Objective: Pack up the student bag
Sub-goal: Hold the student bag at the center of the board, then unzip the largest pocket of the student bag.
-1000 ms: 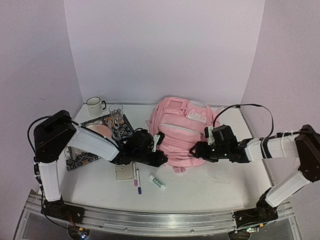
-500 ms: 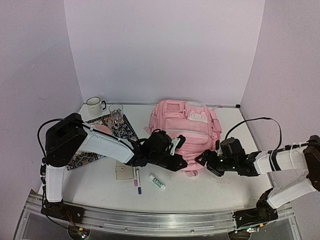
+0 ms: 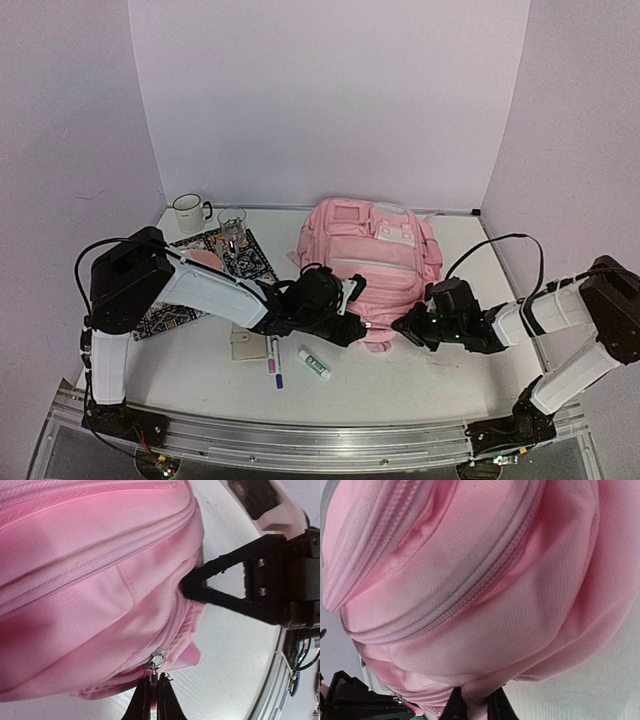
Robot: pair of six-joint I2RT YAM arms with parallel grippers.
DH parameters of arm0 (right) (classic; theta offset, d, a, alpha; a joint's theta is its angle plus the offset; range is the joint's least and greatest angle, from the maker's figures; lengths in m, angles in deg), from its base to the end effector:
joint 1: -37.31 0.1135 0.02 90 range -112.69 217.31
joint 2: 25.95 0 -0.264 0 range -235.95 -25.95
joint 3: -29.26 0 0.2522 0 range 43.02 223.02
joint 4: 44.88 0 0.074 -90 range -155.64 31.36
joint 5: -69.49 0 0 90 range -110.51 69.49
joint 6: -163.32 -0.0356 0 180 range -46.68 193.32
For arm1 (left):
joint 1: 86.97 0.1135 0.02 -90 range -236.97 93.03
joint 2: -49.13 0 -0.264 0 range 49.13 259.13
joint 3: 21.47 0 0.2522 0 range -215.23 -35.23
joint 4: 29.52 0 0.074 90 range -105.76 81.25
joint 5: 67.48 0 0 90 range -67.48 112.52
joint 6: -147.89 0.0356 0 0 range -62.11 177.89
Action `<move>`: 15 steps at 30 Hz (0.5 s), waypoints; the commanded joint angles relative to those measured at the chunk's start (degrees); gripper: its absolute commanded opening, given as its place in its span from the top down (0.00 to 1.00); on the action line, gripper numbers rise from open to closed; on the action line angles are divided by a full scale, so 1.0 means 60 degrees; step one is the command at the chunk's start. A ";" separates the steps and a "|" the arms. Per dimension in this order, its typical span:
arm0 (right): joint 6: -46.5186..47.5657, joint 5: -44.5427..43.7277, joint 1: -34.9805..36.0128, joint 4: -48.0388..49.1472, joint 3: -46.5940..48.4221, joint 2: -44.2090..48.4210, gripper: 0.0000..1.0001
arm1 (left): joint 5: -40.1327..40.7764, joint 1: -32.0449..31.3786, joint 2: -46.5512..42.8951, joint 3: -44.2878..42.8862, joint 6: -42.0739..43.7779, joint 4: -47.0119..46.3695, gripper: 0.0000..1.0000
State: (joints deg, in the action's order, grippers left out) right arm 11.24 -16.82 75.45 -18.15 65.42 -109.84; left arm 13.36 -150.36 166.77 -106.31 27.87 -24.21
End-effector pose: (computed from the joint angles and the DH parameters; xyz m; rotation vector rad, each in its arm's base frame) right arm 0.2061 0.1647 0.1501 0.3977 2.1044 1.1733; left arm 0.1922 -0.3962 0.1434 0.7931 2.3142 -0.9999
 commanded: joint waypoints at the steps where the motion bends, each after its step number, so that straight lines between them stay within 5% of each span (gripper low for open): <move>1: 0.0840 -0.0411 -0.0607 -0.1342 0.0104 0.0810 1.00 | 0.1179 0.0200 -0.0809 0.0600 0.0578 0.0729 1.00; 8: 0.2770 0.0010 -0.2474 -0.3621 0.0207 0.2633 1.00 | 0.2030 0.1217 -0.1164 0.1383 0.0811 0.0842 1.00; 15: 0.3921 0.0617 -0.4770 -0.4274 0.0554 0.3248 1.00 | 0.2547 0.1655 -0.0853 0.1082 0.1294 0.0964 1.00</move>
State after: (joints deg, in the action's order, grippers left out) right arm 28.23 -10.25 54.41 -39.33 65.44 -92.36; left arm 21.85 -141.76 161.70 -99.27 33.13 -22.76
